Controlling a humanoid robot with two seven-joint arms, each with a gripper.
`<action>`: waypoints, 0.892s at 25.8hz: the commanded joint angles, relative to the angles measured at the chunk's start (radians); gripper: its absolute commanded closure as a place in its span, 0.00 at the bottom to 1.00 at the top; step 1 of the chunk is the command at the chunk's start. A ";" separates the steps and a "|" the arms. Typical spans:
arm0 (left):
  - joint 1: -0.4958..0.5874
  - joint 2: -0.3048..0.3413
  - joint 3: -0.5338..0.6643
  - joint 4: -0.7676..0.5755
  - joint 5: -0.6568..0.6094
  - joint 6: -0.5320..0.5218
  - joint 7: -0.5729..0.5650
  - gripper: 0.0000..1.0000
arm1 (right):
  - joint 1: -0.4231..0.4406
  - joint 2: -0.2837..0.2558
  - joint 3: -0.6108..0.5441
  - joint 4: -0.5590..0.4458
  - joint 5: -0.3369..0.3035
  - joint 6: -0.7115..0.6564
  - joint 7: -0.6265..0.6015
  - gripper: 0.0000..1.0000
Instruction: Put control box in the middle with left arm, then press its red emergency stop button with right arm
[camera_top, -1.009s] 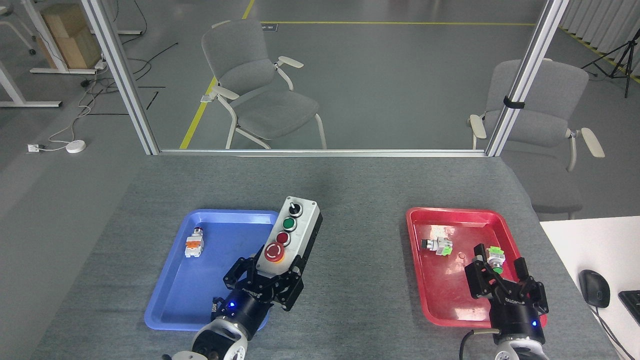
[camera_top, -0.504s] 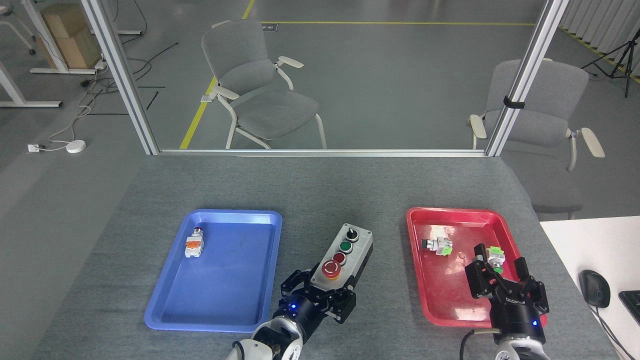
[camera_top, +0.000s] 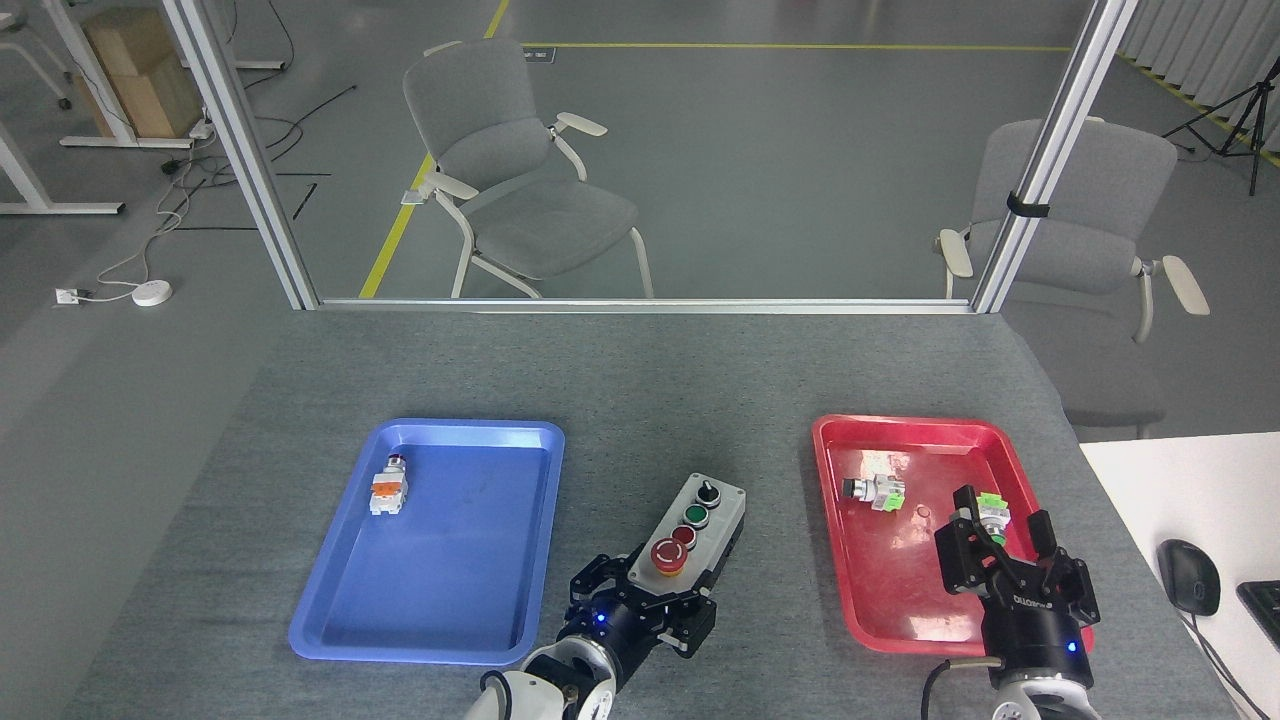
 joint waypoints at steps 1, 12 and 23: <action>-0.004 0.000 -0.003 0.002 0.000 0.016 -0.003 0.08 | 0.000 0.000 0.000 0.000 -0.002 -0.001 -0.002 0.22; 0.143 0.078 -0.012 -0.231 0.016 -0.043 0.008 0.01 | -0.069 -0.059 0.028 0.080 0.000 -0.069 -0.002 1.00; 0.396 0.341 0.090 -0.598 0.043 -0.072 0.010 0.01 | -0.279 0.010 0.393 0.245 0.005 -0.078 0.007 1.00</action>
